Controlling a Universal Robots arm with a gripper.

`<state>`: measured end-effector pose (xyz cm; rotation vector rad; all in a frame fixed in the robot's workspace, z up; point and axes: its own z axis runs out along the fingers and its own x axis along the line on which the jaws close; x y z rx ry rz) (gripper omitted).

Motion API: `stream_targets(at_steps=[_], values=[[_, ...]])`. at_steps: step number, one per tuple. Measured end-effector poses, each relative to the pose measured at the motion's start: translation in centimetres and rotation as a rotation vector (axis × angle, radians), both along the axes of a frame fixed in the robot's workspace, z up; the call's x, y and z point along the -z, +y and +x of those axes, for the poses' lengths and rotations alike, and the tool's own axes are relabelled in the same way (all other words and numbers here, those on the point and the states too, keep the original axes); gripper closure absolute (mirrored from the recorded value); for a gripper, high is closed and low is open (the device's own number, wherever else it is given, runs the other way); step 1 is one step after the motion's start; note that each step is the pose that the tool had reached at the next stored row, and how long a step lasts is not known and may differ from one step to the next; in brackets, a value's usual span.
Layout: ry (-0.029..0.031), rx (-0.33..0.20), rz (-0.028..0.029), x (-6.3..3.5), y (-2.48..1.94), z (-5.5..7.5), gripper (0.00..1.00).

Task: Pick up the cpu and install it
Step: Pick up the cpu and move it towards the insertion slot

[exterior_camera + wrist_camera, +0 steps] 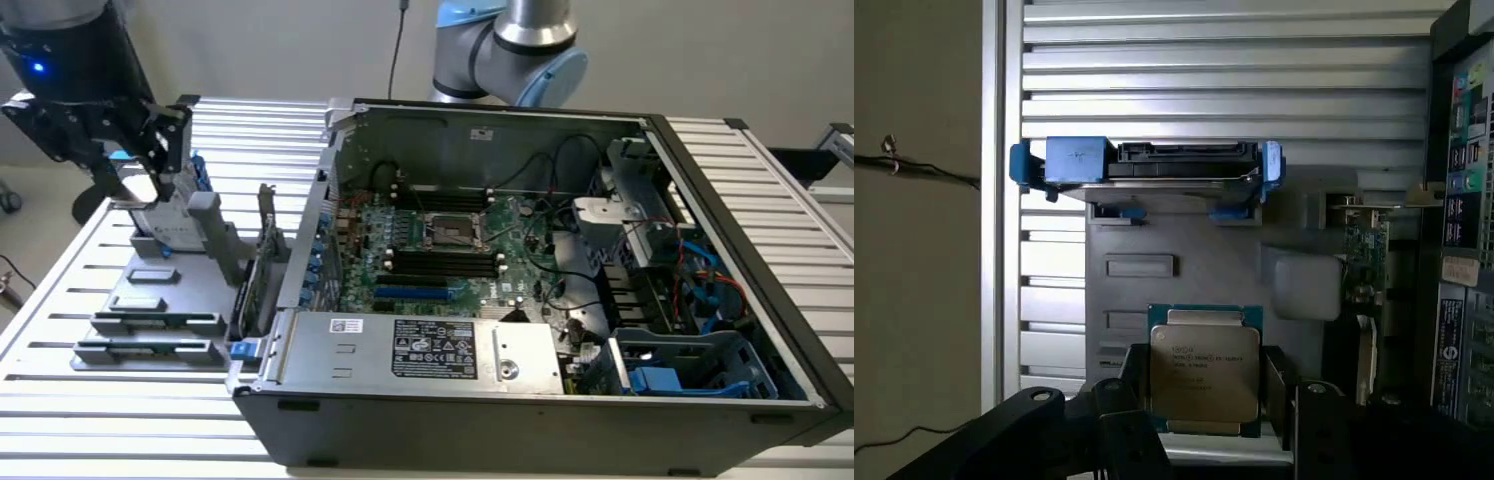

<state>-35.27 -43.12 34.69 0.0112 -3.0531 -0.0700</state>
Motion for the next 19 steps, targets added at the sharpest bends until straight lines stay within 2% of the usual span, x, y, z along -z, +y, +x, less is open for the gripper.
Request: stream_targets(at_steps=[6, 11, 14, 19], values=[[0.0064, -0.001, 0.0040, -2.69, 0.00, 2.7, 0.45], [0.0126, -0.001, 0.0038, -4.52, 0.00, 5.0, 0.45], [0.0135, -0.001, 0.0038, -5.07, 0.00, 6.4, 0.45], [0.0135, -0.001, 0.0038, -5.16, 0.02, 8.6, 0.45]])
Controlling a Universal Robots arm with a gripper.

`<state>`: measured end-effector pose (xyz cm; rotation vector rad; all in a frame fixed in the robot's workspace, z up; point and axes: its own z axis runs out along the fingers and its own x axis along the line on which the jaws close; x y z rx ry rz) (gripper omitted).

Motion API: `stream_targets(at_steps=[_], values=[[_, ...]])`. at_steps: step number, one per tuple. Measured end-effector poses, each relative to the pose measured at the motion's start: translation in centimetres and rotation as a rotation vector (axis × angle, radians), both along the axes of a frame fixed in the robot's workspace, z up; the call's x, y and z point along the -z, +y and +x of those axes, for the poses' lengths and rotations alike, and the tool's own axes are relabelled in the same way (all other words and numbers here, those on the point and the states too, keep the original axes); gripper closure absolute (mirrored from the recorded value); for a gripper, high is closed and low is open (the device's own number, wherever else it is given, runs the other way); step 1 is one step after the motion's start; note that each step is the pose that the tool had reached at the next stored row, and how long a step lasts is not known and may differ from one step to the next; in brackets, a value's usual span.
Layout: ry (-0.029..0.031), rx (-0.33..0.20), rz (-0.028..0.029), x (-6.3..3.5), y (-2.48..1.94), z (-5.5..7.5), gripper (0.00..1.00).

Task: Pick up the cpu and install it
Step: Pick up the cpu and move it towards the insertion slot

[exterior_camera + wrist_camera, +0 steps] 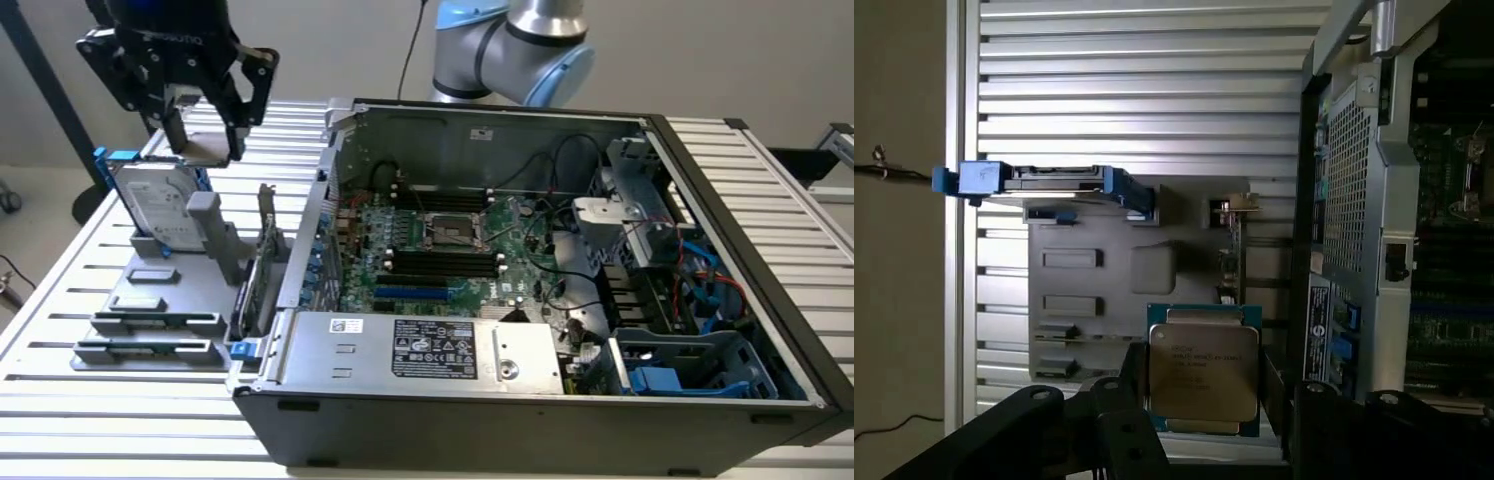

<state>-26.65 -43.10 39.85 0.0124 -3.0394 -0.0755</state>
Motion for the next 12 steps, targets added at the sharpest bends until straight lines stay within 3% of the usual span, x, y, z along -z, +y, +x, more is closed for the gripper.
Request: stream_targets(at_steps=[12], values=[[0.0000, 0.000, 0.0000, 0.00, 0.18, 5.5, 0.45]])
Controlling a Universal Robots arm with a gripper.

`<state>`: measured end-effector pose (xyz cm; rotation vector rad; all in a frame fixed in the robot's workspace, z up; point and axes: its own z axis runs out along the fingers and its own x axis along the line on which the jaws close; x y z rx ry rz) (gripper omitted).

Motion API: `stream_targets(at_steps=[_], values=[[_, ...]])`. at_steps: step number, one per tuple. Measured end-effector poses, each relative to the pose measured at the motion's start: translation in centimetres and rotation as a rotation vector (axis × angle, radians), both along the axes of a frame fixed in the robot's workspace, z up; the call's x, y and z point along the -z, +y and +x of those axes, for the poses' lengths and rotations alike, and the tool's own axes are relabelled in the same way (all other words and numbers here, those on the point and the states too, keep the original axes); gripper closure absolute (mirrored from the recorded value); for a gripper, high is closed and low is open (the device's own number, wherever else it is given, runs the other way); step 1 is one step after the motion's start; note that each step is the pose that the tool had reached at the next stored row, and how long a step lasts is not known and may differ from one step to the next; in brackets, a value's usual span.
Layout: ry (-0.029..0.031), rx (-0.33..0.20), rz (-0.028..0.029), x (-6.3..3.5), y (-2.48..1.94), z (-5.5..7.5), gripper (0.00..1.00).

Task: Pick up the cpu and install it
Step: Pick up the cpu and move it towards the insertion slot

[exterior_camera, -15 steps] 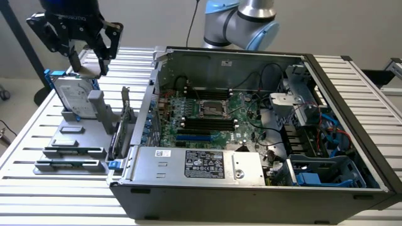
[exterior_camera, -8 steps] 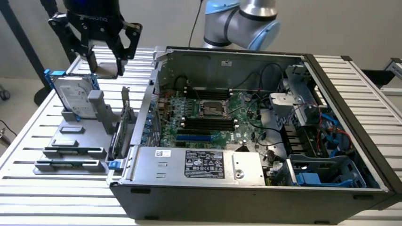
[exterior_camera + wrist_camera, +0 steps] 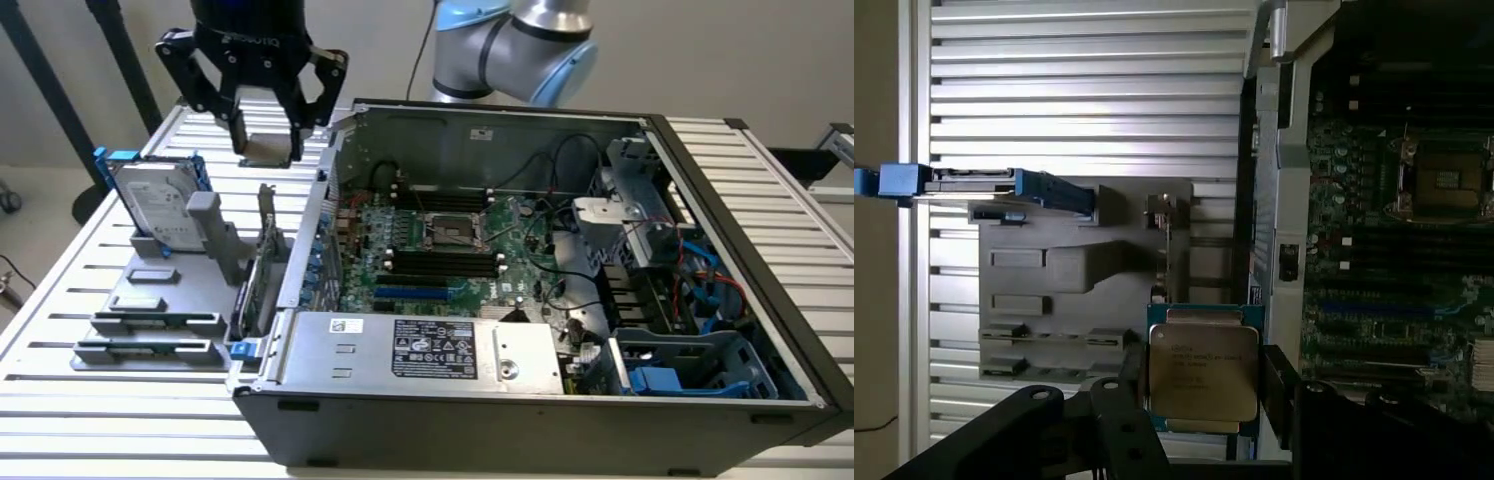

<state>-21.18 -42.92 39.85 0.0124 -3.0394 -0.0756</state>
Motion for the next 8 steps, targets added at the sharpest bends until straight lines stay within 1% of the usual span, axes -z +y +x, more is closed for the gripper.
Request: stream_targets(at_steps=[5, 8], values=[[0.0000, 0.000, 0.0000, 0.01, 0.17, 2.3, 0.45], [0.0000, 0.000, 0.0000, 0.08, 0.40, 3.6, 0.45]])
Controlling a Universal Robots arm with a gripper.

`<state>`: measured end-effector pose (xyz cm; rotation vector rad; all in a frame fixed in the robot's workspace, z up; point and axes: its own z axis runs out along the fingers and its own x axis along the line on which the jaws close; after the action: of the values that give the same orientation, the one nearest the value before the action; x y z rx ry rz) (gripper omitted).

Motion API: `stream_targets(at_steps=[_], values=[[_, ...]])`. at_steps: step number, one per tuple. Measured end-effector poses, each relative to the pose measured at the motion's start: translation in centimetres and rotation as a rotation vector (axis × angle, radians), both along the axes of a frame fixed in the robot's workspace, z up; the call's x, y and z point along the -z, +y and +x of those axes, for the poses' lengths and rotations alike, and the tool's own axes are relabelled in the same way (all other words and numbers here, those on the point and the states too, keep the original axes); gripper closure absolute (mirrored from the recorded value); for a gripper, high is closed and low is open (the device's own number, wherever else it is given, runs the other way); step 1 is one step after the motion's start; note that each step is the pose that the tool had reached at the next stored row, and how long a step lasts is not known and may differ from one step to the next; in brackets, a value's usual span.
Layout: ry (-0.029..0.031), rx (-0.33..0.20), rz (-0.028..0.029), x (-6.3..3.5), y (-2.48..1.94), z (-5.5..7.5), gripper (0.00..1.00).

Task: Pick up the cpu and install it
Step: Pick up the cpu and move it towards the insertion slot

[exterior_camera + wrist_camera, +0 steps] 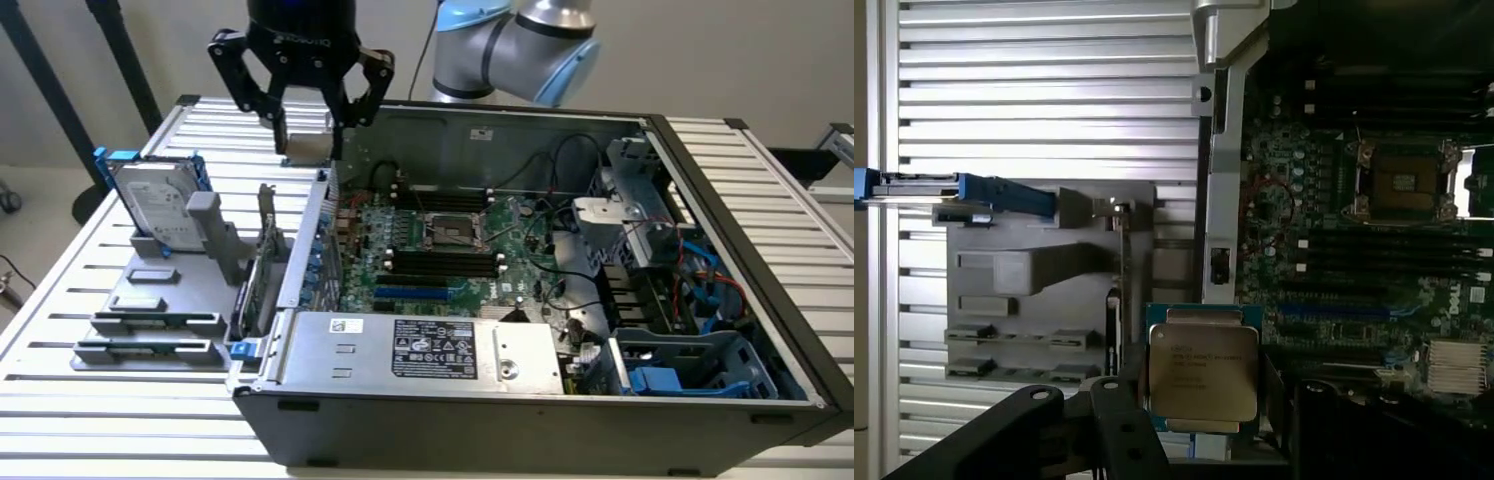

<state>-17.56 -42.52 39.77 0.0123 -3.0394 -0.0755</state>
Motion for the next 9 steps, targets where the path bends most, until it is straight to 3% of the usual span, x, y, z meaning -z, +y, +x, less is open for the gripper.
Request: stream_targets(at_steps=[9], values=[[-0.0001, 0.000, -0.0003, 1.43, 1.84, 4.1, 0.45]])
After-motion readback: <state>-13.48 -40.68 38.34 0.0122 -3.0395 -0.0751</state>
